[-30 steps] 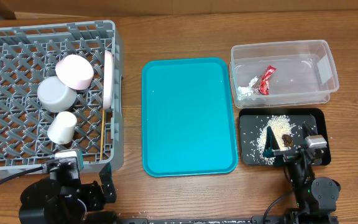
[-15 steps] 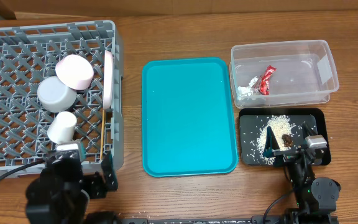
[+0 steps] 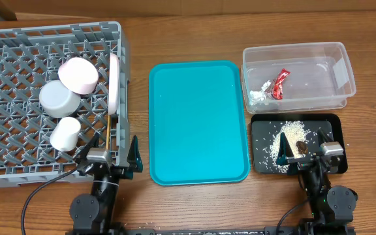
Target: Sort waste into correct bins and load items into the dishwasher
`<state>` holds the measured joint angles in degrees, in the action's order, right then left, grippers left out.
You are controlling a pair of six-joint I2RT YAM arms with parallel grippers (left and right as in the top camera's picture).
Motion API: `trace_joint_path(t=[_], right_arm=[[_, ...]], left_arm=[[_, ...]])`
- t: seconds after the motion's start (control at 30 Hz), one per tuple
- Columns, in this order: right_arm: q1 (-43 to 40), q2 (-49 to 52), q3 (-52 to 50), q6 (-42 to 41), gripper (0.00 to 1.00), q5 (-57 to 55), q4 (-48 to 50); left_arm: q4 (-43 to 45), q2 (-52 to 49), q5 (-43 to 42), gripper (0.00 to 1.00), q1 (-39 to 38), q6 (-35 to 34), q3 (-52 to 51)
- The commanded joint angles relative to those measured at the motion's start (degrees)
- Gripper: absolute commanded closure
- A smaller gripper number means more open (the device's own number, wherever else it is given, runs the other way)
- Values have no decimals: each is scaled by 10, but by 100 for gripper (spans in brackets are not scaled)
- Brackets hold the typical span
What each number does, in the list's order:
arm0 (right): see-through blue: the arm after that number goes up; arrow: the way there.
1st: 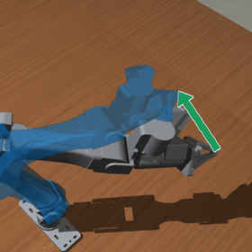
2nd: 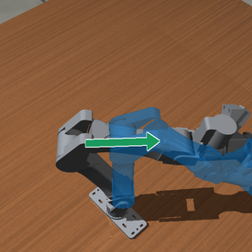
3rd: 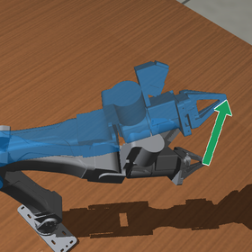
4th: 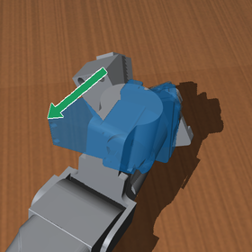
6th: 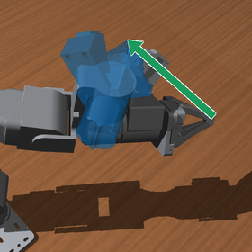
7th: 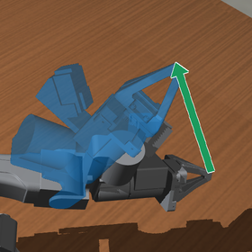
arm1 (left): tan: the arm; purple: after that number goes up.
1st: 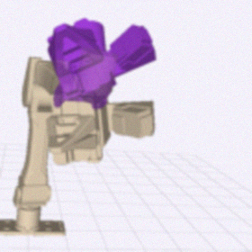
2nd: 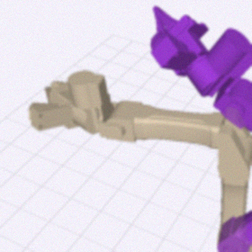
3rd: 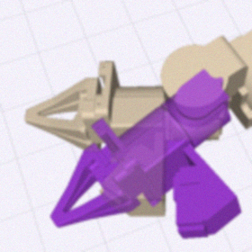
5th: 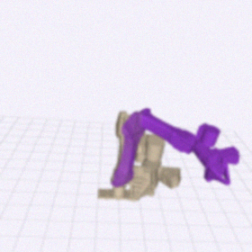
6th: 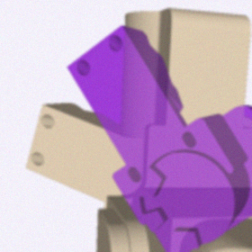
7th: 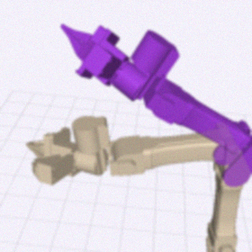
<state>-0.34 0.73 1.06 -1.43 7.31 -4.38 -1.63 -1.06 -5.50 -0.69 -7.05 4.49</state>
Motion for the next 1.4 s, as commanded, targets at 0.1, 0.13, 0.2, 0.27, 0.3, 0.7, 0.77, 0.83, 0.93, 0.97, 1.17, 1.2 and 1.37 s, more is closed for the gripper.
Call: trace_joint_path(t=[0.1, 0.13, 0.2, 0.27, 0.3, 0.7, 0.77, 0.83, 0.93, 0.97, 1.17, 1.2, 1.37], right_arm=[[-2, -6, -6, 4, 0, 3, 2], [-2, -6, -6, 4, 0, 3, 2], [-2, -6, -6, 4, 0, 3, 2], [-2, -6, -6, 4, 0, 3, 2], [-2, -6, -6, 4, 0, 3, 2], [-2, -6, -6, 4, 0, 3, 2], [-2, -6, -6, 4, 0, 3, 2], [-2, -6, -6, 4, 0, 3, 2], [-2, -6, -6, 4, 0, 3, 2], [-2, -6, -6, 4, 0, 3, 2], [-2, -6, -6, 4, 0, 3, 2], [-2, -6, -6, 4, 0, 3, 2], [-2, -6, -6, 4, 0, 3, 2]], left_arm=[[-27, 9, 36, 0, -2, 32, -42], [-25, 9, 40, 0, -2, 32, -42], [-26, 9, 40, 0, -2, 32, -42], [-27, 9, 40, 0, -2, 32, -42], [-27, 9, 40, 0, -2, 32, -42], [-27, 8, 40, 0, 0, 32, -42], [-27, 8, 40, 0, 0, 32, -42], [-27, 8, 40, 0, 0, 32, -42], [-27, 8, 40, 0, 0, 32, -42], [-27, 8, 40, 0, 0, 32, -42], [-27, 8, 40, 0, 0, 32, -42], [-27, 8, 40, 0, 0, 32, -42], [-27, 8, 40, 0, 0, 32, -42]])
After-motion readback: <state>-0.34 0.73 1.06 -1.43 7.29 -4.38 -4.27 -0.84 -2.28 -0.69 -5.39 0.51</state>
